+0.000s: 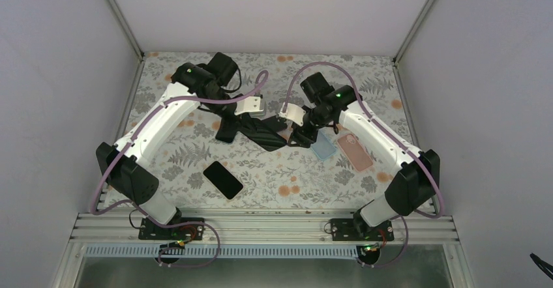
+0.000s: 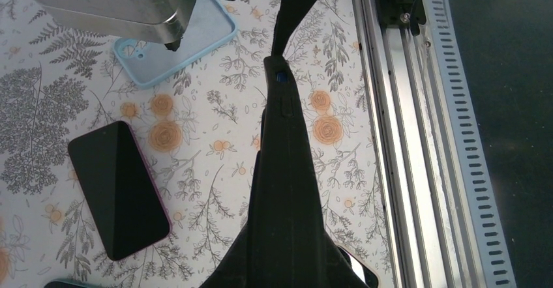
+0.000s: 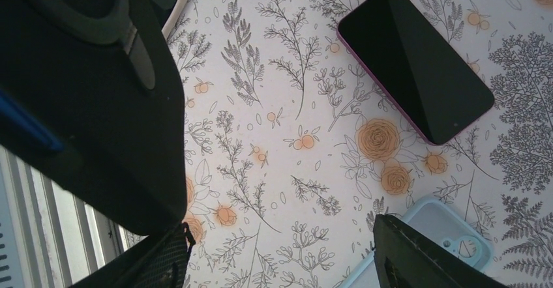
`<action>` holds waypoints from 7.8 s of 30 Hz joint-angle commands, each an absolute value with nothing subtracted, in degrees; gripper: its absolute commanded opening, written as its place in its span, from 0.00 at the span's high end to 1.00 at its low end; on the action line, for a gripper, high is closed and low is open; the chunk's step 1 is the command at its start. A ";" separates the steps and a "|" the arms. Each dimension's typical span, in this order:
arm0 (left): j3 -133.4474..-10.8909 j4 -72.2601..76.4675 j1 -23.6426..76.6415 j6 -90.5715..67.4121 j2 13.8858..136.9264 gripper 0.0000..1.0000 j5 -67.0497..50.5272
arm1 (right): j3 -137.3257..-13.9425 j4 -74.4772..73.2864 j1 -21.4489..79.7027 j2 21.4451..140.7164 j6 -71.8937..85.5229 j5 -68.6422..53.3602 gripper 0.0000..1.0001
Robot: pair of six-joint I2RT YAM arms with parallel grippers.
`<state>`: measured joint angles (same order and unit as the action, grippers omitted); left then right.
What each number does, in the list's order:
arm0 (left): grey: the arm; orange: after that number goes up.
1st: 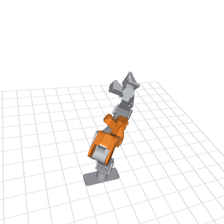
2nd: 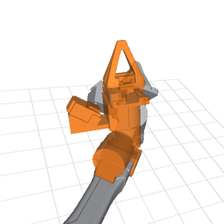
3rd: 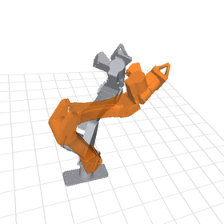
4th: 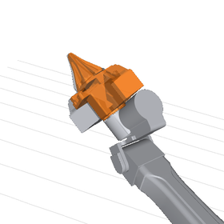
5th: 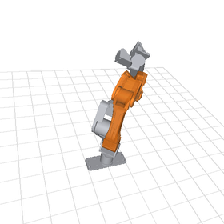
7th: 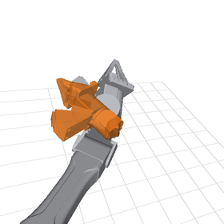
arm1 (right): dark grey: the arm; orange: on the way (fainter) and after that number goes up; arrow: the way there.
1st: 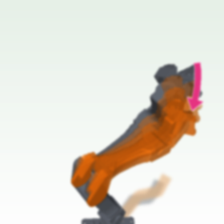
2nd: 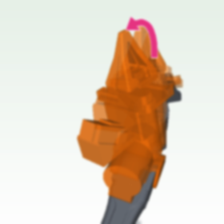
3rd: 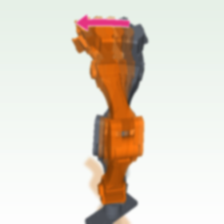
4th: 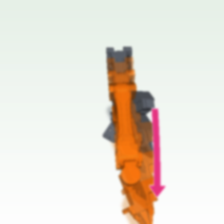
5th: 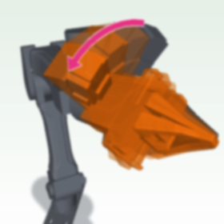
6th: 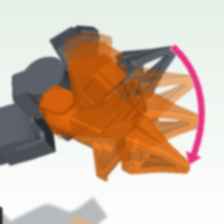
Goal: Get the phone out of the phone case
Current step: Remove the phone case from the phone, then place the phone at the center of the board, then place the phone case at the center of the board.
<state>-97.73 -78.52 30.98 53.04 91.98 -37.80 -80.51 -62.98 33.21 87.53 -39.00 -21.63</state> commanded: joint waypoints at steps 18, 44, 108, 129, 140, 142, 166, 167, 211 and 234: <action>-99.24 -77.76 30.41 53.88 91.38 0.98 -42.12 | -81.67 -60.21 32.57 88.18 -38.42 -23.14 0.32; -96.80 -77.87 32.43 60.01 93.76 0.98 -59.16 | -89.82 -47.91 31.68 91.31 -31.69 -32.31 0.32; -81.17 -3.57 44.48 26.19 92.32 0.00 7.94 | -104.88 -36.44 19.97 100.75 12.25 -22.71 0.97; -83.72 3.05 43.51 22.87 99.05 0.00 16.19 | -102.27 -32.96 19.95 98.42 10.92 -23.29 0.97; -85.17 3.04 42.29 20.91 100.16 0.00 21.36 | -100.85 -32.09 19.95 96.96 10.92 -23.61 0.97; -84.45 4.77 41.31 20.20 99.27 0.00 22.80 | -100.11 -31.90 19.95 96.55 10.71 -23.44 0.96; -79.25 19.10 41.43 22.44 95.67 0.00 29.72 | -98.88 -32.58 20.29 97.33 9.35 -25.67 0.97; -76.37 25.37 41.75 25.57 94.75 0.00 31.22 | -98.55 -32.57 20.31 97.30 9.33 -25.82 0.97; -73.33 25.88 43.86 36.00 96.54 0.98 15.64 | -88.34 -39.13 19.46 92.83 -0.80 -13.57 0.97; -28.27 21.42 17.63 67.25 65.53 0.98 25.15 | -78.80 -55.70 10.59 100.43 -20.95 -20.47 0.96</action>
